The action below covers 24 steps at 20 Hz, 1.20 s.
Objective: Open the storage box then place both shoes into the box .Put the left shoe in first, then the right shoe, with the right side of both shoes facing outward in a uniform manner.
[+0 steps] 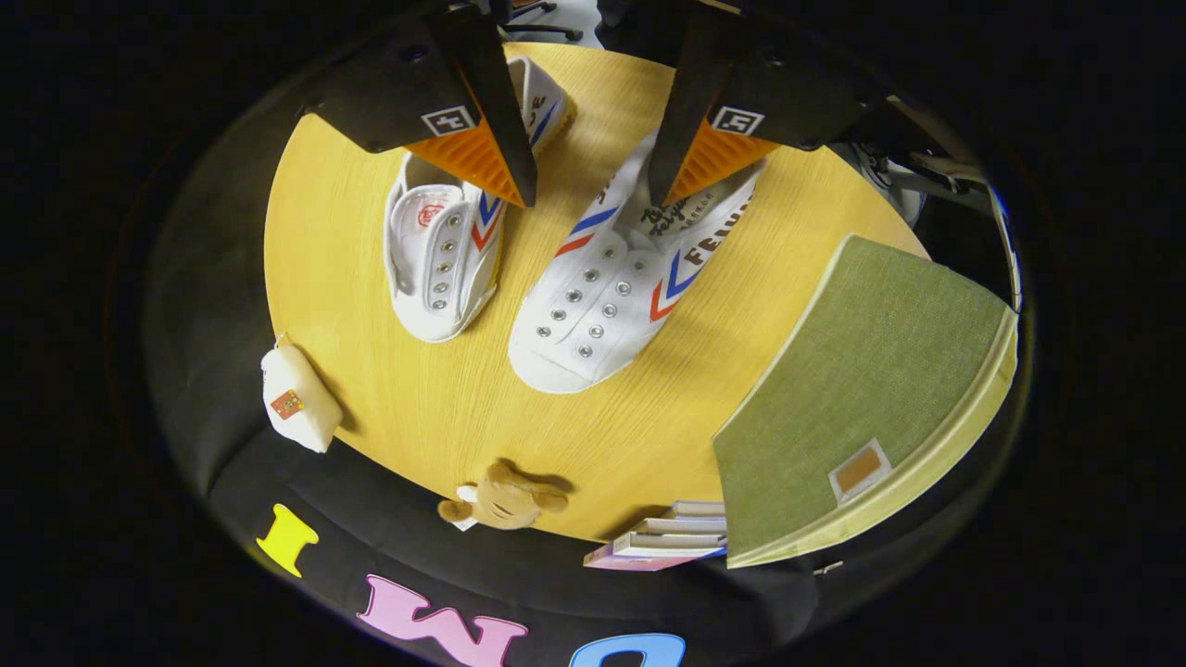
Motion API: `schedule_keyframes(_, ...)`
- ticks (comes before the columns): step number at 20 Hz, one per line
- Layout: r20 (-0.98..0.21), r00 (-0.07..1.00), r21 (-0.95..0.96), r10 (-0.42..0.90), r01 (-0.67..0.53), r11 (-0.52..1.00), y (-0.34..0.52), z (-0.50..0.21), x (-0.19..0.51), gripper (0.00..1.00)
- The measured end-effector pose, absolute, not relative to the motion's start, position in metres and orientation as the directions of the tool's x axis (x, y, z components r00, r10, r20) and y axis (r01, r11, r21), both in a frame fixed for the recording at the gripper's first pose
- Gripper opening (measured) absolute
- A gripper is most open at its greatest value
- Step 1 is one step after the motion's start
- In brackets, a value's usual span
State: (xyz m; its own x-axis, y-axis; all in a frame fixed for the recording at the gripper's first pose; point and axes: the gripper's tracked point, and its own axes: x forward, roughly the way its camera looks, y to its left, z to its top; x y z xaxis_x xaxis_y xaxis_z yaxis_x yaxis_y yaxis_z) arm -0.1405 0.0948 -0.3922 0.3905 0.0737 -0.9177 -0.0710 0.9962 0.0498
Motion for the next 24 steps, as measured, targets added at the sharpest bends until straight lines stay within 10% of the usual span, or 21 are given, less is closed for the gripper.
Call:
schedule_keyframes(9,-0.883,0.466,0.108,0.051,0.096,0.99,0.098,-0.408,-0.119,0.59)
schedule_keyframes(17,-0.848,0.481,0.377,0.222,0.254,0.891,0.103,-0.411,-0.117,0.07)
schedule_keyframes(24,-0.804,0.532,0.449,0.266,0.251,0.857,0.107,-0.376,-0.107,0.05)
